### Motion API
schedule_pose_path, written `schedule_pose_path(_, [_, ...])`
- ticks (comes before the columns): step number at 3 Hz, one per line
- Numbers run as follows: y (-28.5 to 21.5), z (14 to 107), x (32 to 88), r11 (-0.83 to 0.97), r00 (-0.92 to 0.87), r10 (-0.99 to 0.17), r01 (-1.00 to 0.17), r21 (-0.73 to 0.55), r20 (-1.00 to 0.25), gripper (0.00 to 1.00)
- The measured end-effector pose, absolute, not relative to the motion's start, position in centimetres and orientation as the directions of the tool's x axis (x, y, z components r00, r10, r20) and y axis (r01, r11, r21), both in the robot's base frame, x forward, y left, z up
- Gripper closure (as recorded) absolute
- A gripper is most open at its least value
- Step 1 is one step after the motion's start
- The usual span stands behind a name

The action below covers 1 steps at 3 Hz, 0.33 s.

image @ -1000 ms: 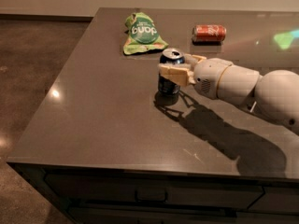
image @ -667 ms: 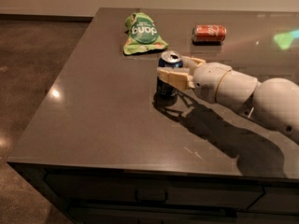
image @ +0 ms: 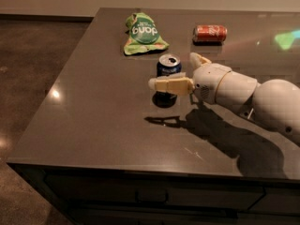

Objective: Place pepsi can upright

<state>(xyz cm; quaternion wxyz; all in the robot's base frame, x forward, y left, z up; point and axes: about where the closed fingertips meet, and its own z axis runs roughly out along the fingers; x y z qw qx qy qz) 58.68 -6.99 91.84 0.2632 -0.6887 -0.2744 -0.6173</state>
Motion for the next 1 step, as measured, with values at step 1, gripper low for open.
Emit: schedule_pose_path(1, [-6.99,91.84,58.68,-0.711,0.087,0.053,0.703,-0.024,0.995,0.00])
